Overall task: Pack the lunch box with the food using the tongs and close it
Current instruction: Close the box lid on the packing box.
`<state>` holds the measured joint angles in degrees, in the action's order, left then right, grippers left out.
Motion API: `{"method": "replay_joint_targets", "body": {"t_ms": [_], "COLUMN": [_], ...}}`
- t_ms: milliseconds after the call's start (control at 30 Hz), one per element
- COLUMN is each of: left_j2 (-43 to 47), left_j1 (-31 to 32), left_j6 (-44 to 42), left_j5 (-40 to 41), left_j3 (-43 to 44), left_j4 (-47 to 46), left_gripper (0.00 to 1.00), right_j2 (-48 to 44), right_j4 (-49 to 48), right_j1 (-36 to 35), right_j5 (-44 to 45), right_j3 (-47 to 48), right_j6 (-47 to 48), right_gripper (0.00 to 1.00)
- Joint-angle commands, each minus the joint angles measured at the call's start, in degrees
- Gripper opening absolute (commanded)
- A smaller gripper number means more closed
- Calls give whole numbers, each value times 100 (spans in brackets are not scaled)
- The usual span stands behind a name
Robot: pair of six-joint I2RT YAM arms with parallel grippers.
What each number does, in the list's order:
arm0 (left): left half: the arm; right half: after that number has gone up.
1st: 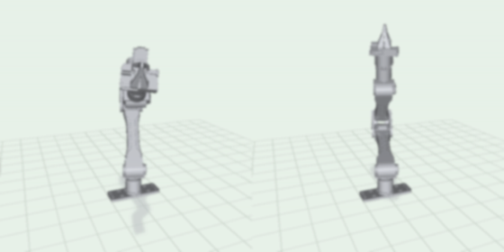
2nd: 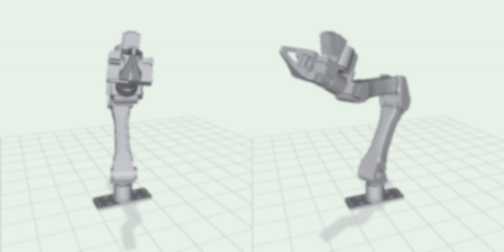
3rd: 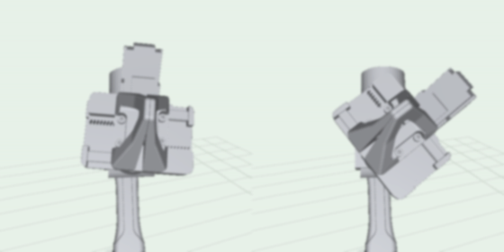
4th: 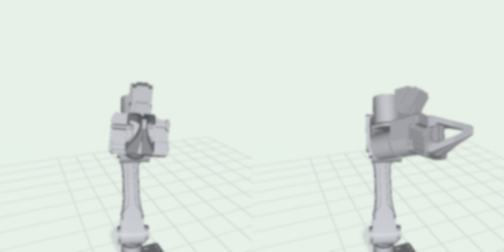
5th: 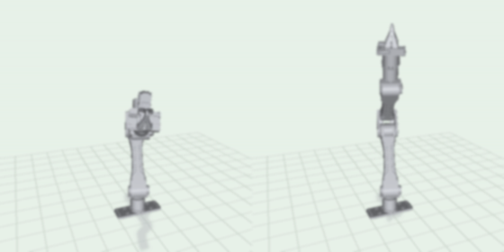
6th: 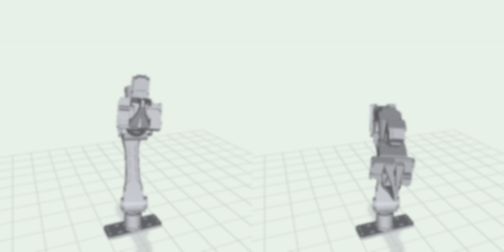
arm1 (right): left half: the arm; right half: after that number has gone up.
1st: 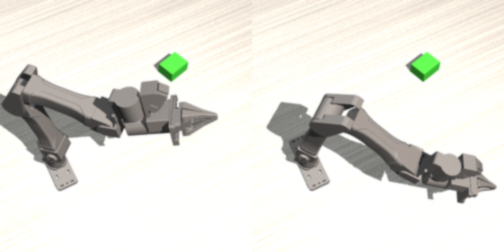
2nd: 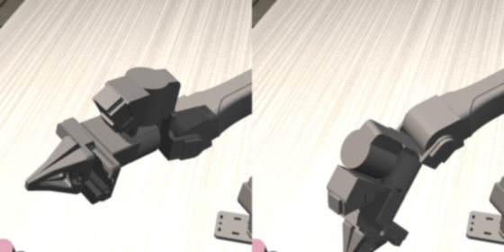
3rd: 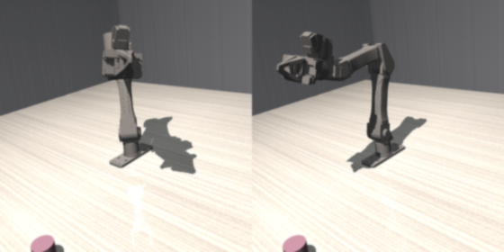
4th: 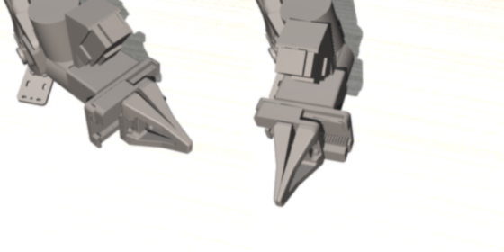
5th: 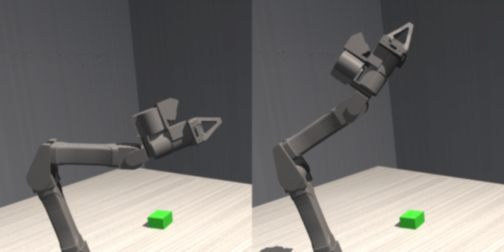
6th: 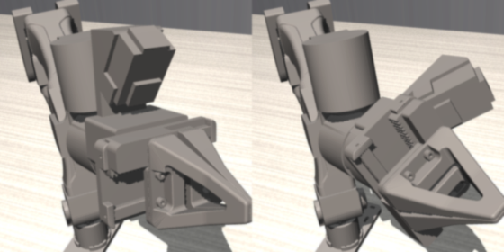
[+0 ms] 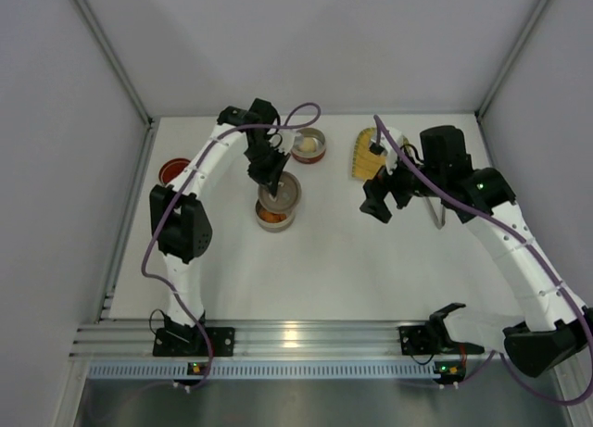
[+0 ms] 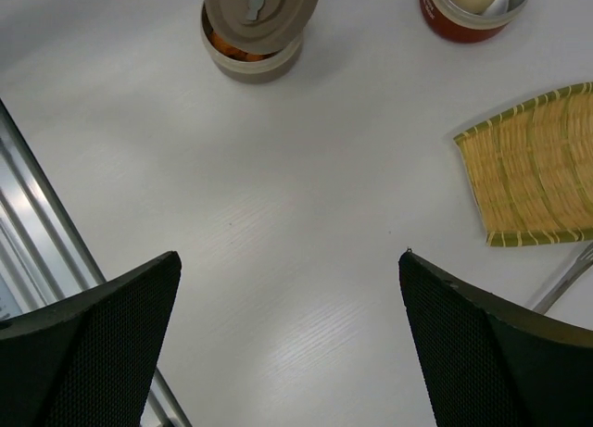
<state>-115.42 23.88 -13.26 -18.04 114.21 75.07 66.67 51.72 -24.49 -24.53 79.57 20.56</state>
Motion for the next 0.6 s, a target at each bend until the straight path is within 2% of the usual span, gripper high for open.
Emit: {"method": "replay_joint_targets", "body": {"t_ms": [0,567], "left_j2": [-288,-596], "left_j1": [-41,-190], "left_j6": [-133,-274], "left_j5": [-147,-138], "left_j3": [382,189], "left_j4": [781,1062], "left_gripper": [0,0], "right_j2": [-260,-251], "right_j4": [-452,-567], "right_j1": [59,102], "right_j5": [-174,-394], "right_j3": [-64,-240], "right_j6": [-149,-184], "right_gripper": [99,99]}}
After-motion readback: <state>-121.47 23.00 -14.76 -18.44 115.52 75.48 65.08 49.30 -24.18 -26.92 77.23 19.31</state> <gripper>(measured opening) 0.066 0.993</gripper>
